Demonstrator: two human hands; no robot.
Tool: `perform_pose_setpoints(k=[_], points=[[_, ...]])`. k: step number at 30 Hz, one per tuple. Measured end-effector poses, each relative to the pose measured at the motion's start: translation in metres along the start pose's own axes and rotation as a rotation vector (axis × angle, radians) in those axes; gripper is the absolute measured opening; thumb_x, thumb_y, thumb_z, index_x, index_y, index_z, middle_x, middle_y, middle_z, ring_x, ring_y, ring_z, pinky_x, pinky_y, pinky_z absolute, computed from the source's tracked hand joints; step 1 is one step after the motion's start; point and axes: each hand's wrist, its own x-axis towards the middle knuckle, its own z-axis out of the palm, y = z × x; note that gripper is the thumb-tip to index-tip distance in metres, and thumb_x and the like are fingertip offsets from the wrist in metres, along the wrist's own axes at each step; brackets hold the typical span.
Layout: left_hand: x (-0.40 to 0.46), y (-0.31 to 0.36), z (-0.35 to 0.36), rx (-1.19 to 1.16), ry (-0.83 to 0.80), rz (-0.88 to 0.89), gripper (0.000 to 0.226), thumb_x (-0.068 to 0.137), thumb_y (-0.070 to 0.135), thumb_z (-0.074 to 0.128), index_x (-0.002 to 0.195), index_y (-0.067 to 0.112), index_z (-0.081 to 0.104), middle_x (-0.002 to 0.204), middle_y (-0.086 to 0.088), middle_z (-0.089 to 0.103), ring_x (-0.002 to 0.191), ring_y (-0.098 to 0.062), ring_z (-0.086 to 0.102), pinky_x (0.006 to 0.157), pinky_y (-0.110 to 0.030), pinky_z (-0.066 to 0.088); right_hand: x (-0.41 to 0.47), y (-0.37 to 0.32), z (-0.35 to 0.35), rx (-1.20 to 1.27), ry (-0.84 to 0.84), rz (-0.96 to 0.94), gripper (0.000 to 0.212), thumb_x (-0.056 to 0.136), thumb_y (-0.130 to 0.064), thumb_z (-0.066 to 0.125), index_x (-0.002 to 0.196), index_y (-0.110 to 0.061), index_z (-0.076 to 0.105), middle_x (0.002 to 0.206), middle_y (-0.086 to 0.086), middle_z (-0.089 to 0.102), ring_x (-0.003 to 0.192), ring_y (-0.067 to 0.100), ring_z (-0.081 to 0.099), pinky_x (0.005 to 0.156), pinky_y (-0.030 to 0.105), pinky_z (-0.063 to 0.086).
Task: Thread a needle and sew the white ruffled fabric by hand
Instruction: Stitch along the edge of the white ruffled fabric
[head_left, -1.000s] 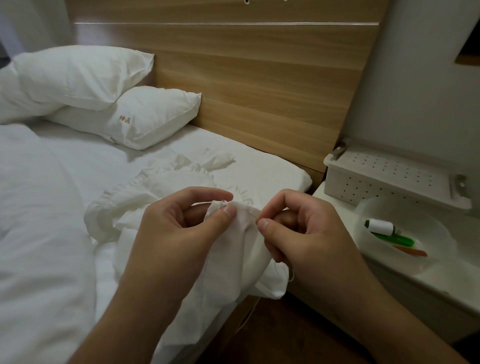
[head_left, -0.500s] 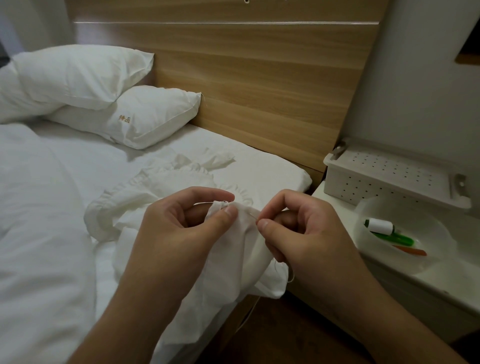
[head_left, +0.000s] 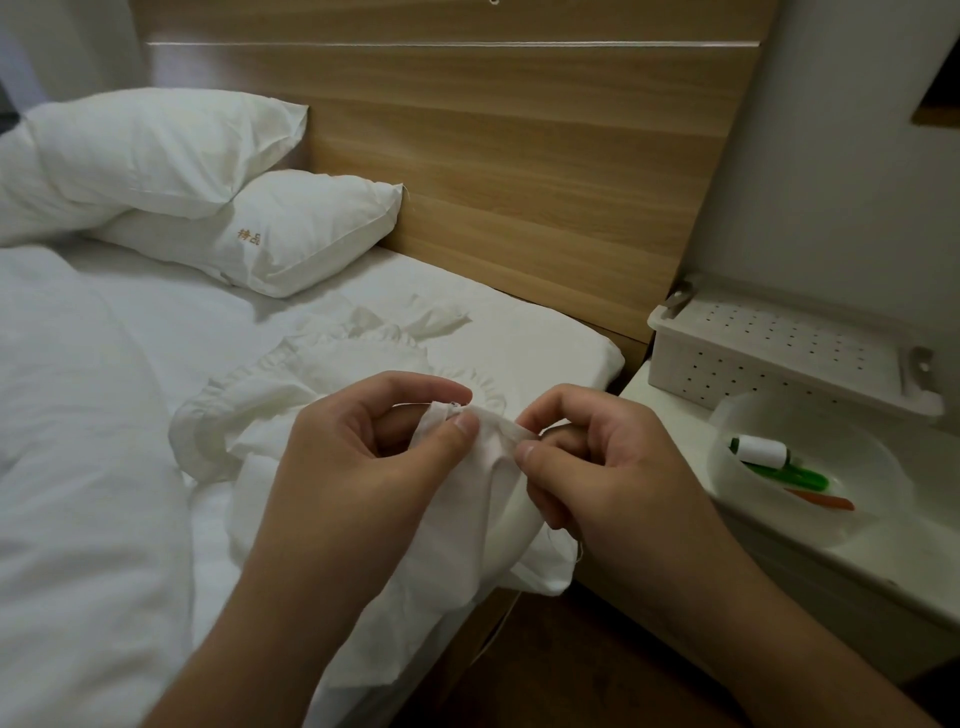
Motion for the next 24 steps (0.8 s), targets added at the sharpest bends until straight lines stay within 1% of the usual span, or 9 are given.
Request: perform_pose_setpoints(k=[3, 7, 10, 12, 15, 18, 20, 22, 24], points=[[-0.0008, 0.0001, 0.0016, 0.051, 0.021, 0.036, 0.015, 0.089, 0.017, 0.082, 0.100, 0.027, 0.082, 0.084, 0.005, 0.083, 0.084, -0.015, 0.080, 0.082, -0.044, 0.066, 0.0002, 0.0006, 0.0002, -0.017, 0.014, -0.002, 0.009, 0.097, -0.011, 0.064, 0.088, -0.014, 0.068, 0.056, 0.009, 0.060, 0.051, 0.011, 0.052, 0.055, 0.026, 0.046], [-0.0021, 0.0001, 0.0030, 0.083, 0.052, 0.075, 0.018, 0.086, 0.014, 0.085, 0.099, 0.025, 0.081, 0.086, 0.009, 0.082, 0.085, -0.009, 0.080, 0.079, -0.035, 0.066, 0.0008, 0.0014, 0.0014, -0.047, 0.045, -0.014, 0.010, 0.096, -0.015, 0.066, 0.086, -0.015, 0.068, 0.060, 0.017, 0.060, 0.053, 0.019, 0.052, 0.058, 0.045, 0.051], [-0.0024, 0.0004, 0.0035, 0.088, 0.059, 0.090, 0.019, 0.084, 0.014, 0.087, 0.099, 0.025, 0.081, 0.088, 0.010, 0.082, 0.087, -0.007, 0.080, 0.079, -0.031, 0.066, 0.0005, 0.0022, 0.0021, -0.062, 0.064, -0.016, 0.011, 0.095, -0.016, 0.067, 0.085, -0.017, 0.068, 0.062, 0.018, 0.061, 0.058, 0.034, 0.053, 0.061, 0.053, 0.053], [-0.0027, 0.0007, 0.0036, 0.084, 0.056, 0.094, 0.019, 0.084, 0.014, 0.086, 0.099, 0.024, 0.081, 0.087, 0.010, 0.082, 0.087, -0.008, 0.080, 0.079, -0.032, 0.067, 0.0004, 0.0021, 0.0028, -0.069, 0.073, -0.016, 0.010, 0.095, -0.017, 0.068, 0.085, -0.017, 0.068, 0.062, 0.017, 0.061, 0.063, 0.039, 0.056, 0.062, 0.056, 0.053], [-0.0037, 0.0003, 0.0032, 0.082, 0.041, 0.093, 0.019, 0.084, 0.014, 0.086, 0.100, 0.024, 0.081, 0.088, 0.009, 0.082, 0.087, -0.009, 0.080, 0.079, -0.033, 0.067, 0.0005, 0.0023, 0.0039, -0.070, 0.076, -0.016, 0.010, 0.095, -0.018, 0.069, 0.085, -0.017, 0.068, 0.062, 0.016, 0.060, 0.062, 0.037, 0.055, 0.061, 0.054, 0.053], [-0.0036, -0.0004, 0.0034, 0.074, 0.031, 0.086, 0.020, 0.084, 0.013, 0.087, 0.099, 0.024, 0.081, 0.087, 0.008, 0.082, 0.087, -0.011, 0.080, 0.079, -0.035, 0.067, 0.0005, 0.0030, 0.0043, -0.083, 0.077, -0.013, 0.010, 0.095, -0.019, 0.069, 0.085, -0.017, 0.068, 0.060, 0.012, 0.060, 0.057, 0.024, 0.053, 0.060, 0.049, 0.054], [-0.0030, -0.0005, 0.0041, 0.069, 0.031, 0.085, 0.020, 0.083, 0.012, 0.087, 0.099, 0.023, 0.081, 0.087, 0.007, 0.082, 0.086, -0.011, 0.080, 0.080, -0.037, 0.067, 0.0005, 0.0034, 0.0038, -0.079, 0.074, -0.009, 0.011, 0.095, -0.018, 0.069, 0.085, -0.016, 0.068, 0.059, 0.011, 0.059, 0.056, 0.020, 0.052, 0.059, 0.046, 0.052], [-0.0026, -0.0008, 0.0047, 0.063, 0.029, 0.080, 0.020, 0.083, 0.011, 0.087, 0.099, 0.022, 0.081, 0.087, 0.006, 0.082, 0.086, -0.013, 0.080, 0.080, -0.039, 0.067, 0.0004, 0.0034, 0.0036, -0.082, 0.069, -0.006, 0.011, 0.095, -0.018, 0.069, 0.085, -0.017, 0.067, 0.059, 0.011, 0.059, 0.056, 0.019, 0.052, 0.059, 0.045, 0.052], [-0.0020, -0.0018, 0.0045, 0.050, 0.024, 0.071, 0.020, 0.083, 0.012, 0.087, 0.099, 0.022, 0.081, 0.087, 0.005, 0.083, 0.086, -0.014, 0.081, 0.080, -0.041, 0.066, 0.0007, 0.0039, 0.0037, -0.093, 0.070, -0.009, 0.011, 0.095, -0.018, 0.069, 0.085, -0.018, 0.068, 0.060, 0.012, 0.060, 0.056, 0.022, 0.052, 0.060, 0.047, 0.053]])
